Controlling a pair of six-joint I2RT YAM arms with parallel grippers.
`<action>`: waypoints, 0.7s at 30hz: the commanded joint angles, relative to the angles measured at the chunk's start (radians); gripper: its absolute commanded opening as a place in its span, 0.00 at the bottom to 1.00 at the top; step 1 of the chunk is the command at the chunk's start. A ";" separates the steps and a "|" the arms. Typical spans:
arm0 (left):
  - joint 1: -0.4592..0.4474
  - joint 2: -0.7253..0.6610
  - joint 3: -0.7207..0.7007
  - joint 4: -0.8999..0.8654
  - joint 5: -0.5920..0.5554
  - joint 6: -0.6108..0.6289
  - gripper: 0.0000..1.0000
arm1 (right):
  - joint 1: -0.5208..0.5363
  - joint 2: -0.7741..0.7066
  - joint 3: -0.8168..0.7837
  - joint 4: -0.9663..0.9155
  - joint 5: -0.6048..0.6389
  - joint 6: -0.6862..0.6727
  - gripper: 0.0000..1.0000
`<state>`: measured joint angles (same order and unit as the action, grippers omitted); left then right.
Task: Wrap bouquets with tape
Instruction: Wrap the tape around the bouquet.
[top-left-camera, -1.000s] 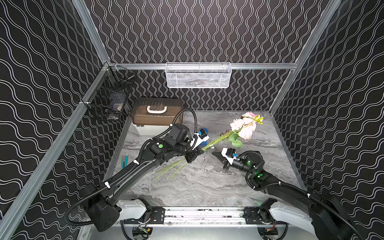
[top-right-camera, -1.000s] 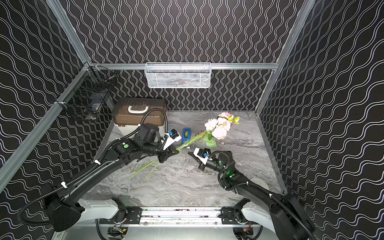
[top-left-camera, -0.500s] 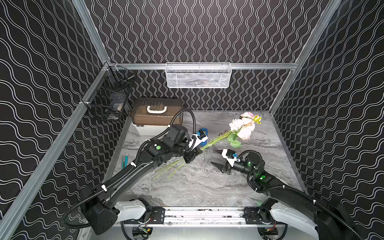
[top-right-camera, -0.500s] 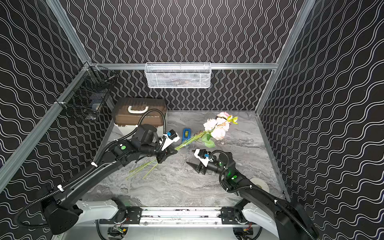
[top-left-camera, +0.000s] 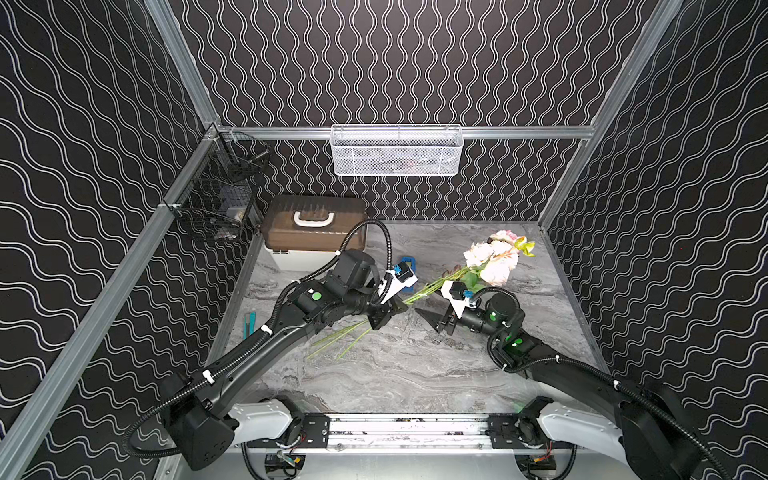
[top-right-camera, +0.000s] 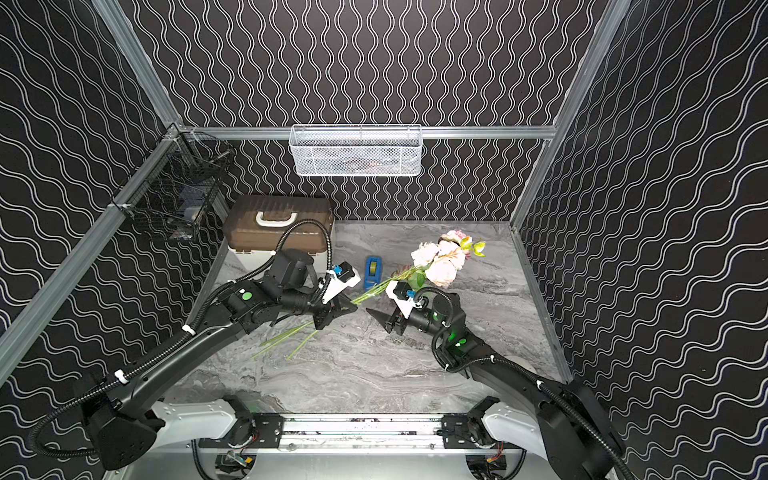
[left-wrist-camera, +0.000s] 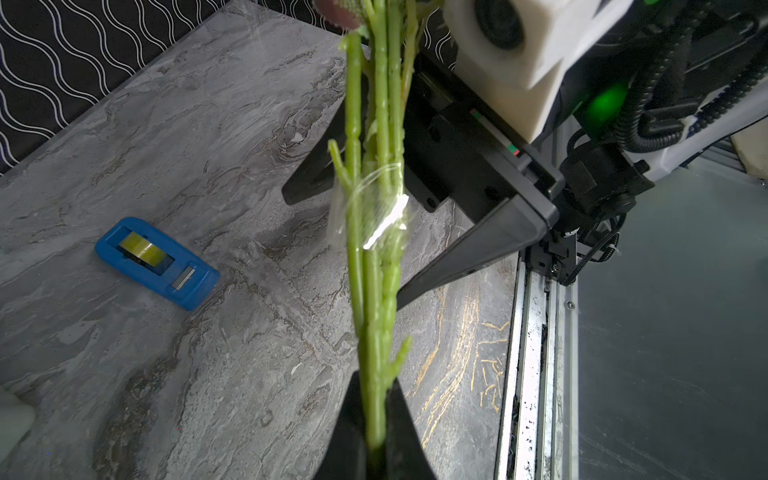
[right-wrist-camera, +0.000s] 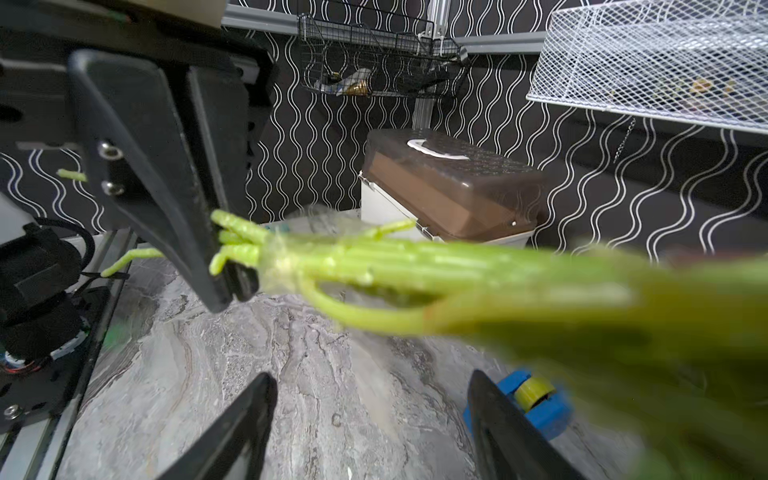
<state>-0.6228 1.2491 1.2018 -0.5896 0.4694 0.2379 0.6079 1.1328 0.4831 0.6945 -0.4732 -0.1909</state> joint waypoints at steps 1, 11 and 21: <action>0.001 0.004 0.002 0.036 0.033 0.012 0.00 | 0.001 0.017 0.021 0.063 -0.022 0.020 0.65; 0.000 -0.004 -0.009 0.057 0.034 0.008 0.00 | 0.001 0.003 0.009 0.030 0.009 -0.013 0.00; 0.001 0.011 -0.008 0.062 0.034 0.007 0.00 | 0.002 -0.012 -0.032 -0.046 0.038 -0.033 0.00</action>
<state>-0.6228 1.2598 1.1896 -0.5797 0.4831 0.2344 0.6086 1.1282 0.4671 0.6796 -0.4286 -0.2108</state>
